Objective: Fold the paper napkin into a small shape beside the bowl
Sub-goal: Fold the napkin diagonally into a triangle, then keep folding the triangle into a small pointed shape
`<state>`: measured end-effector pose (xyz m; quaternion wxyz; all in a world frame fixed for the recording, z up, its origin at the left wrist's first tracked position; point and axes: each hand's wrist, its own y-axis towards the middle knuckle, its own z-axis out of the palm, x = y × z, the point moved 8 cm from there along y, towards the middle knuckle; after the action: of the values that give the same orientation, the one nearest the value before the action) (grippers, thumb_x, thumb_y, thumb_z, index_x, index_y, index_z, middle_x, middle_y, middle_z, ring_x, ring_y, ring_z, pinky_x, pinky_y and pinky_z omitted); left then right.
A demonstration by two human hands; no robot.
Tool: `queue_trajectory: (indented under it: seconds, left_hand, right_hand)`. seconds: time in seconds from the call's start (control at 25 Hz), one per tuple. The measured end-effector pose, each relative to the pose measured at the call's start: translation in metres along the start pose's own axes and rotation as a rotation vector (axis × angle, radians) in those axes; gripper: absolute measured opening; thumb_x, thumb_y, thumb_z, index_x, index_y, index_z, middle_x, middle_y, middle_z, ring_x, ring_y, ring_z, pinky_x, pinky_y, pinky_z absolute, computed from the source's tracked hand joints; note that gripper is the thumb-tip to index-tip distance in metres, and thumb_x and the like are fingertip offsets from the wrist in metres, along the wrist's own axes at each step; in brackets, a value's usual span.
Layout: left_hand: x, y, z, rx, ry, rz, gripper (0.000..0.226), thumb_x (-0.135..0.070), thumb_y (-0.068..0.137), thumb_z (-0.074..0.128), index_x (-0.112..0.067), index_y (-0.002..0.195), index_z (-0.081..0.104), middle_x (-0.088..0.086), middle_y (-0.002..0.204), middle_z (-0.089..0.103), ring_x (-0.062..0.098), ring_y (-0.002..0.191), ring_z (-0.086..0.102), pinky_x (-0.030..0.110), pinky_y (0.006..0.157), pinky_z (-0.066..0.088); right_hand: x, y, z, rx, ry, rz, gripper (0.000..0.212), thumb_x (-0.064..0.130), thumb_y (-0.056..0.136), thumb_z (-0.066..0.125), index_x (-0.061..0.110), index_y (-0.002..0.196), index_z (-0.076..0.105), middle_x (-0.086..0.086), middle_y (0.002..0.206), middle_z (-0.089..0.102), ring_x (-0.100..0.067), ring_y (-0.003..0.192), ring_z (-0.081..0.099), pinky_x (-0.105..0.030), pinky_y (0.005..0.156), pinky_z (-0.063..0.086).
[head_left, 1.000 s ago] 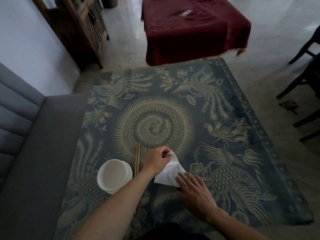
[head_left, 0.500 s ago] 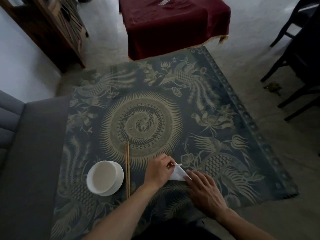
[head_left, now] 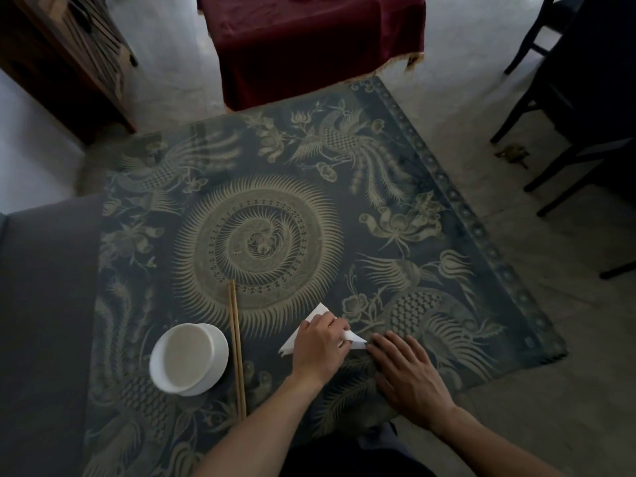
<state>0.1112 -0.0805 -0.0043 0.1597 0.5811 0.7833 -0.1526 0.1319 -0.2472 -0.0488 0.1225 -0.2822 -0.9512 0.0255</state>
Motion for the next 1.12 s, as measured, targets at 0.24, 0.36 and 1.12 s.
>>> queue_trajectory:
  seconds: [0.24, 0.36, 1.12]
  left_hand:
    - [0.002, -0.004, 0.015, 0.052, 0.053, 0.018, 0.034, -0.04, 0.08, 0.074, -0.021, 0.107, 0.064, -0.003, 0.103, 0.065, 0.02, 0.096, 0.058, 0.037, 0.08, 0.044]
    - [0.002, -0.005, 0.016, 0.039, 0.057, 0.005, 0.034, -0.043, 0.078, 0.076, -0.021, 0.101, 0.063, -0.003, 0.098, 0.065, 0.021, 0.092, 0.059, 0.037, 0.077, 0.044]
    - [0.076, -0.062, -0.01, 0.01, 0.17, 0.044, 0.057, -0.04, 0.092, 0.057, -0.014, 0.141, 0.045, 0.006, 0.147, 0.044, 0.025, 0.136, 0.037, 0.042, 0.109, 0.032]
  right_hand:
    - [0.002, -0.004, 0.002, 0.042, 0.004, 0.009, 0.058, 0.044, 0.094, 0.045, 0.018, 0.146, 0.041, -0.002, 0.154, 0.036, -0.024, 0.144, 0.025, -0.049, 0.113, 0.019]
    - [0.001, -0.005, 0.002, 0.07, 0.02, 0.03, 0.059, 0.046, 0.094, 0.045, 0.02, 0.147, 0.038, 0.0, 0.156, 0.032, -0.022, 0.146, 0.019, -0.048, 0.114, 0.017]
    - [0.066, 0.067, -0.028, -0.034, 0.09, -0.107, 0.063, 0.031, 0.093, 0.05, 0.012, 0.15, 0.031, -0.007, 0.158, 0.025, -0.026, 0.146, 0.019, -0.048, 0.114, 0.019]
